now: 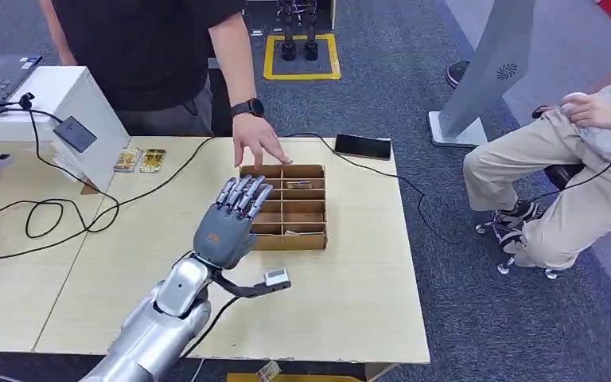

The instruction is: Pass the card to the sensor for recognition and then transmit it.

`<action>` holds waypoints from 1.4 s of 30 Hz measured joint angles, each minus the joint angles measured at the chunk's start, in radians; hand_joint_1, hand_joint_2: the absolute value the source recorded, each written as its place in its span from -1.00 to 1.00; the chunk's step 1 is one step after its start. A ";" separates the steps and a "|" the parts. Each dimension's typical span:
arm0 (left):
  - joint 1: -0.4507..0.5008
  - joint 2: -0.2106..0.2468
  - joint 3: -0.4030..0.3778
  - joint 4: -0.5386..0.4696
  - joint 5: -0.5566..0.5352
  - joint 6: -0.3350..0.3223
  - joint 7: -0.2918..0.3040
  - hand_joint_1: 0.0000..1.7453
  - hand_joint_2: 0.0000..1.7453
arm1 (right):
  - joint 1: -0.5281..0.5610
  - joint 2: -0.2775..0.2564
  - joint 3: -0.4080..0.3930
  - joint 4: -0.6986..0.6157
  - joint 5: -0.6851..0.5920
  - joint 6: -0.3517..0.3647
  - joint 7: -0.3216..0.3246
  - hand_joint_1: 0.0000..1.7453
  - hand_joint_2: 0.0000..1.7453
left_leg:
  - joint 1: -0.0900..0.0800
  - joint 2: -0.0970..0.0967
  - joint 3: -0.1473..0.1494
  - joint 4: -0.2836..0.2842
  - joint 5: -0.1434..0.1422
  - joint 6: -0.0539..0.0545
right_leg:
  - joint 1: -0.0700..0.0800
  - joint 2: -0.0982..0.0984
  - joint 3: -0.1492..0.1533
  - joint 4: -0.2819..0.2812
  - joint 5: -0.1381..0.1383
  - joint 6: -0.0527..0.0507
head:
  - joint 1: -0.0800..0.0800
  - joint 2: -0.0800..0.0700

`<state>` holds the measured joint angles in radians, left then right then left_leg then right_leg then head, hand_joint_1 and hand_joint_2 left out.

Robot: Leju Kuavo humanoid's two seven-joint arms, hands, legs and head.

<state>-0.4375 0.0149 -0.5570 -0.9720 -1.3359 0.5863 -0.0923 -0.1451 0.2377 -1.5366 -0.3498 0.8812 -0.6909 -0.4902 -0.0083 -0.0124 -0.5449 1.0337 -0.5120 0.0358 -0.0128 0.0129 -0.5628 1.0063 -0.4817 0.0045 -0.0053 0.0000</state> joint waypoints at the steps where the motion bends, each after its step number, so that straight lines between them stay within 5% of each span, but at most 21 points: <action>1: -0.002 0.001 -0.002 0.006 0.000 -0.007 0.002 -1.00 1.00 | 0.000 -0.001 0.000 0.001 -0.001 0.000 0.000 -1.00 1.00 | 0.000 0.000 0.000 0.000 0.000 0.000 | 0.000 0.000 0.000 0.000 0.000 0.000 | 0.000 0.000; 28: -0.004 0.012 -0.066 0.104 0.031 -0.147 0.034 -0.94 1.00 | 0.000 -0.007 0.001 0.006 -0.013 0.000 0.005 -1.00 1.00 | 0.000 0.000 0.000 0.000 0.000 0.000 | 0.000 0.000 0.000 0.000 0.000 0.000 | 0.000 0.000; 30: -0.003 0.008 -0.066 0.115 0.035 -0.141 0.042 1.00 1.00 | 0.000 -0.007 0.001 0.006 -0.014 0.000 0.005 -1.00 1.00 | 0.000 0.000 0.000 0.000 0.000 0.000 | 0.000 0.000 0.000 0.000 0.000 0.000 | 0.000 0.000; 42: -0.003 -0.016 -0.067 0.166 -0.013 -0.032 0.113 1.00 1.00 | 0.000 -0.007 0.001 0.008 -0.023 0.000 0.008 -1.00 1.00 | 0.000 0.000 0.000 0.000 0.000 0.000 | 0.000 0.000 0.000 0.000 0.000 0.000 | 0.000 0.000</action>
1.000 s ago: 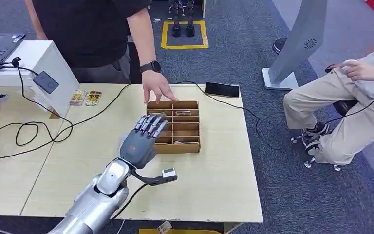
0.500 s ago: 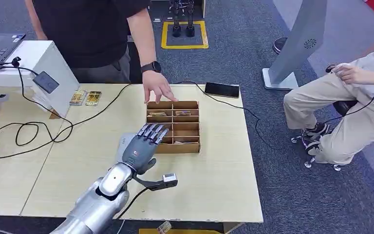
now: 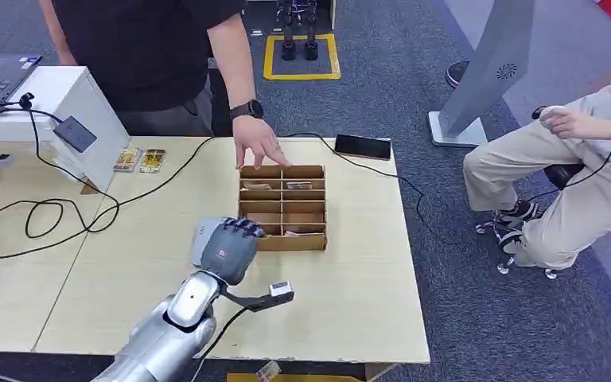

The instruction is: Pass the card to the sensor for recognition and then transmit it.

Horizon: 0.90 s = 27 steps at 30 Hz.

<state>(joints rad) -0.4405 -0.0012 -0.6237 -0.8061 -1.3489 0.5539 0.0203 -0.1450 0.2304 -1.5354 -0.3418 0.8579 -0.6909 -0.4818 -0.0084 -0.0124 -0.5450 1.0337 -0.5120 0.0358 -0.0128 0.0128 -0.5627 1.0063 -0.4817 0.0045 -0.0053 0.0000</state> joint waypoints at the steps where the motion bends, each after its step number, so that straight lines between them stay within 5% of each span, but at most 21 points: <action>1: 0.000 -0.003 0.000 0.004 -0.011 0.005 0.011 1.00 1.00 | 0.000 0.000 0.000 0.000 -0.001 0.000 0.000 -1.00 1.00 | 0.000 0.000 0.000 0.000 0.000 0.000 | 0.000 0.000 0.000 0.000 0.000 0.000 | 0.000 0.000; 20: -0.001 -0.044 0.000 0.052 -0.058 0.024 0.034 1.00 1.00 | 0.000 -0.003 0.014 0.014 0.003 0.000 -0.003 -1.00 1.00 | 0.000 0.000 0.000 0.000 0.000 0.000 | 0.000 0.000 0.001 0.000 0.000 0.000 | 0.000 0.000; 27: 0.027 -0.053 0.000 0.049 -0.020 0.122 0.001 1.00 1.00 | 0.000 -0.005 0.030 0.018 0.000 0.000 -0.003 -1.00 1.00 | 0.000 0.000 0.000 0.000 0.000 0.000 | 0.000 0.000 0.000 0.000 0.000 0.000 | 0.000 0.000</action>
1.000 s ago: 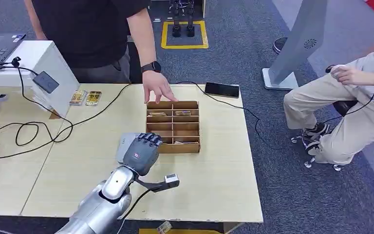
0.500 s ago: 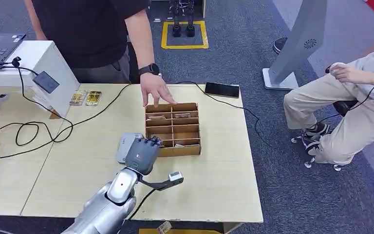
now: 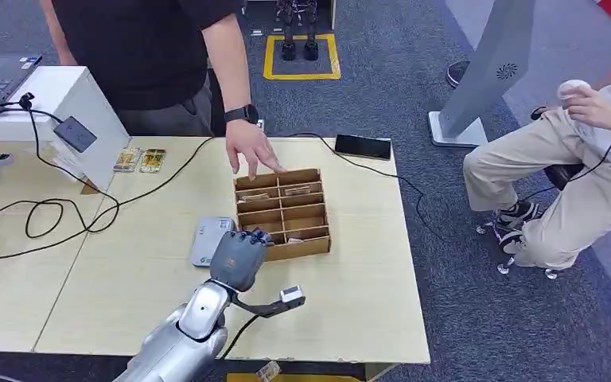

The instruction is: Pass the card to the sensor for recognition and then transmit it.

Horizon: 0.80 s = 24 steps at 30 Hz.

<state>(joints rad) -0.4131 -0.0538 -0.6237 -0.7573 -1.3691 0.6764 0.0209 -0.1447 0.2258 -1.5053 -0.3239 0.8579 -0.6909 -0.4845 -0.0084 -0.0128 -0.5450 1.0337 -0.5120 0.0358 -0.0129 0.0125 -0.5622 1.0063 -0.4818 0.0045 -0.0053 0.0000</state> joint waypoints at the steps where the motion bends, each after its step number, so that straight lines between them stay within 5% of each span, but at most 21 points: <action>1: 0.012 0.001 0.002 -0.017 0.016 0.006 -0.015 1.00 1.00 | 0.000 0.000 0.000 0.000 -0.001 0.000 0.000 -1.00 1.00 | 0.000 0.000 0.000 0.000 0.000 0.000 | 0.000 0.000 0.000 0.000 0.000 0.000 | 0.000 0.000; 12: 0.135 -0.002 0.135 -0.315 0.110 0.017 -0.149 1.00 1.00 | 0.005 0.000 0.000 -0.008 0.019 0.000 0.023 -1.00 1.00 | 0.000 0.000 0.000 0.000 0.000 0.000 | 0.000 0.000 0.000 0.000 0.000 0.000 | 0.000 0.000; 16: 0.163 -0.056 0.245 -0.389 0.235 0.017 -0.267 1.00 1.00 | 0.005 0.004 -0.012 -0.018 0.045 0.000 0.026 -1.00 1.00 | 0.000 0.000 0.000 0.000 0.000 0.000 | 0.000 0.000 0.000 0.000 0.000 0.000 | 0.000 0.000; 24: 0.186 -0.119 0.355 -0.446 0.359 0.018 -0.330 1.00 1.00 | 0.005 0.018 -0.031 -0.047 0.061 0.000 0.040 -1.00 1.00 | 0.000 0.000 0.000 0.000 0.000 0.000 | 0.000 0.000 0.000 0.000 0.000 0.000 | 0.001 0.000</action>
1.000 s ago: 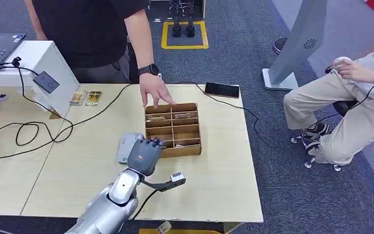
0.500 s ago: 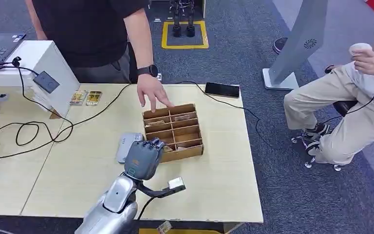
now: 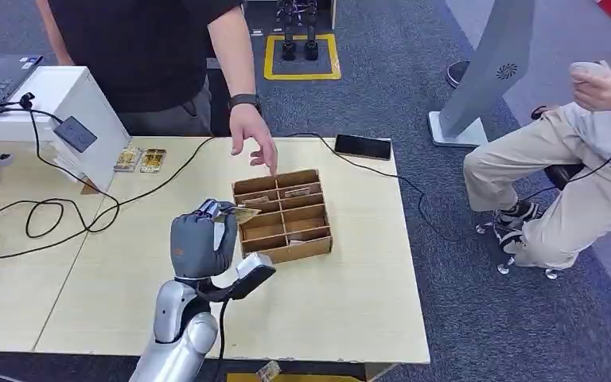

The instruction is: Pass the card to the sensor for recognition and then transmit it.

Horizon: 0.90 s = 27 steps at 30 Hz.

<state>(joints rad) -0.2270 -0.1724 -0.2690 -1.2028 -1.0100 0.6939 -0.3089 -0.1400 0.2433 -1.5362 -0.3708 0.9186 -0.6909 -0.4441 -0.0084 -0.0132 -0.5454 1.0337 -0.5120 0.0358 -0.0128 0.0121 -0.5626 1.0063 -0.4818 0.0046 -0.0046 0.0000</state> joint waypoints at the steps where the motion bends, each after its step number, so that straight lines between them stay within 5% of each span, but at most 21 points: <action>1: 0.000 -0.008 0.011 0.000 0.042 0.000 -0.013 1.00 1.00 | 0.000 0.002 0.000 -0.004 0.000 0.000 0.002 -1.00 1.00 | 0.000 0.000 0.000 0.000 0.000 0.000 | 0.000 0.000 0.000 0.000 0.000 0.000 | -0.001 0.000; 6: -0.010 -0.020 0.031 0.001 0.265 -0.005 -0.031 1.00 1.00 | 0.000 0.010 0.000 -0.020 0.003 0.000 0.005 -1.00 1.00 | 0.000 0.000 0.000 0.000 0.000 0.000 | 0.000 0.000 0.000 0.000 0.000 0.000 | -0.001 0.000; 10: -0.073 -0.011 0.037 0.018 0.432 -0.054 0.020 1.00 1.00 | 0.000 0.013 0.000 -0.027 0.011 0.000 0.008 -1.00 1.00 | 0.000 0.000 0.000 0.000 0.000 0.000 | 0.000 0.000 0.000 0.000 0.000 0.000 | 0.000 0.000; 21: -0.253 0.025 0.057 0.156 0.553 -0.044 0.077 1.00 1.00 | -0.006 0.013 0.000 -0.032 0.035 0.000 0.006 -1.00 1.00 | 0.000 0.000 0.000 0.000 0.001 0.000 | 0.000 0.000 0.000 0.001 0.000 0.000 | 0.000 0.000; 22: -0.266 0.026 0.057 0.165 0.568 -0.040 0.077 -0.46 1.00 | -0.006 0.013 0.000 -0.031 0.034 0.000 0.000 -1.00 1.00 | 0.000 0.000 0.000 0.000 0.001 0.000 | 0.000 0.000 0.000 0.001 0.000 0.000 | -0.001 0.000; 23: -0.278 0.027 0.058 0.173 0.587 -0.034 0.072 -1.00 1.00 | -0.007 0.013 0.000 -0.030 0.034 0.000 -0.005 -1.00 1.00 | 0.000 0.000 0.000 0.000 0.001 0.000 | 0.000 0.000 0.000 0.001 0.000 0.000 | 0.000 0.000; 27: -0.295 0.028 0.077 0.186 0.654 -0.003 0.027 -1.00 1.00 | -0.010 0.013 0.000 -0.027 0.029 0.000 -0.006 -1.00 1.00 | 0.000 0.000 0.000 0.000 0.001 0.000 | 0.000 0.000 0.000 0.001 0.000 0.000 | 0.000 0.000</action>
<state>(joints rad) -0.5221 -0.1446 -0.1922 -1.0166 -0.3562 0.6913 -0.2820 -0.1504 0.2564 -1.5362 -0.3983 0.9480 -0.6909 -0.4501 -0.0084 -0.0133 -0.5453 1.0338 -0.5111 0.0355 -0.0129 0.0119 -0.5626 1.0069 -0.4814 0.0042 -0.0050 0.0000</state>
